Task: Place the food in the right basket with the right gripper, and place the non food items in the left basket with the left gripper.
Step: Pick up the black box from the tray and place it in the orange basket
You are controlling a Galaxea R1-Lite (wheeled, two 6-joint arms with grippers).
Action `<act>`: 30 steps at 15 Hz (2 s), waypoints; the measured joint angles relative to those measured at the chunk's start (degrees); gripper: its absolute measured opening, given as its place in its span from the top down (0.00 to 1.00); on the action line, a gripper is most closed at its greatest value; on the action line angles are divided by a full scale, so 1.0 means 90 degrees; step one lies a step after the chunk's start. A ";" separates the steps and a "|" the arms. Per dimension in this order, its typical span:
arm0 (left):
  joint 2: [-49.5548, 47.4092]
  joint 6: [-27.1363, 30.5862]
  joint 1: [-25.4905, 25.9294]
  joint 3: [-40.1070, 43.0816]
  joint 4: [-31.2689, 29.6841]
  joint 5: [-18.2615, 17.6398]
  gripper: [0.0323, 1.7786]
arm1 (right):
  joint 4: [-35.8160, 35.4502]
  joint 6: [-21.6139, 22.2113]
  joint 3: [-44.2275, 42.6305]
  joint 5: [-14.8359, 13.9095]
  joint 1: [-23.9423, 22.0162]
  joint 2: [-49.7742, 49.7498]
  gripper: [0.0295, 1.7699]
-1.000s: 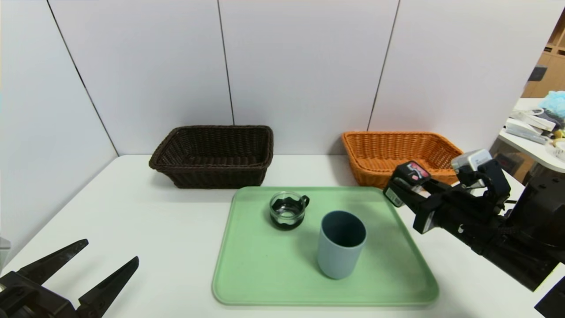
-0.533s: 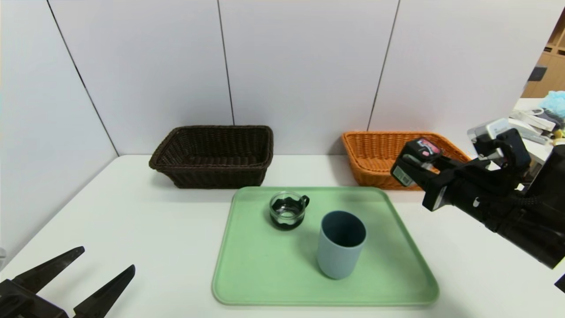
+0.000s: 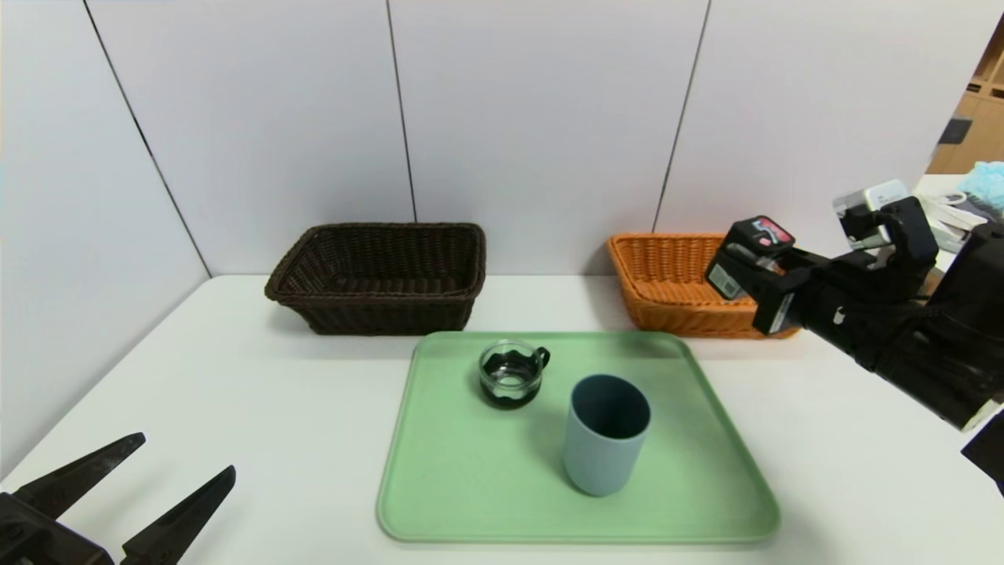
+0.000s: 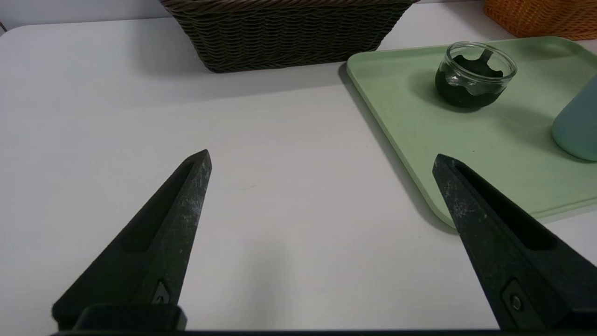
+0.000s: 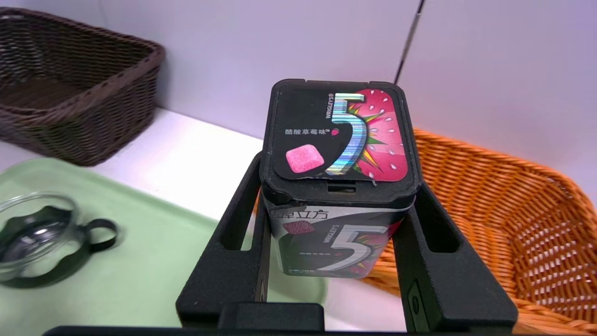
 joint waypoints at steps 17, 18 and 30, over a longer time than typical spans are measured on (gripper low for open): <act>0.0018 -0.0024 0.0000 0.0073 0.0114 -0.0018 0.05 | 0.0018 -0.0043 -0.1724 -0.0274 -0.0493 0.1923 0.59; 0.0018 -0.0026 0.0000 0.0088 0.0116 -0.0020 0.05 | 0.0012 -0.0039 -0.1783 -0.0359 -0.0493 0.2009 0.59; 0.0018 -0.0043 0.0000 0.0129 0.0310 -0.0034 0.05 | -0.0058 -0.0037 -0.1972 -0.0542 -0.0539 0.2759 0.59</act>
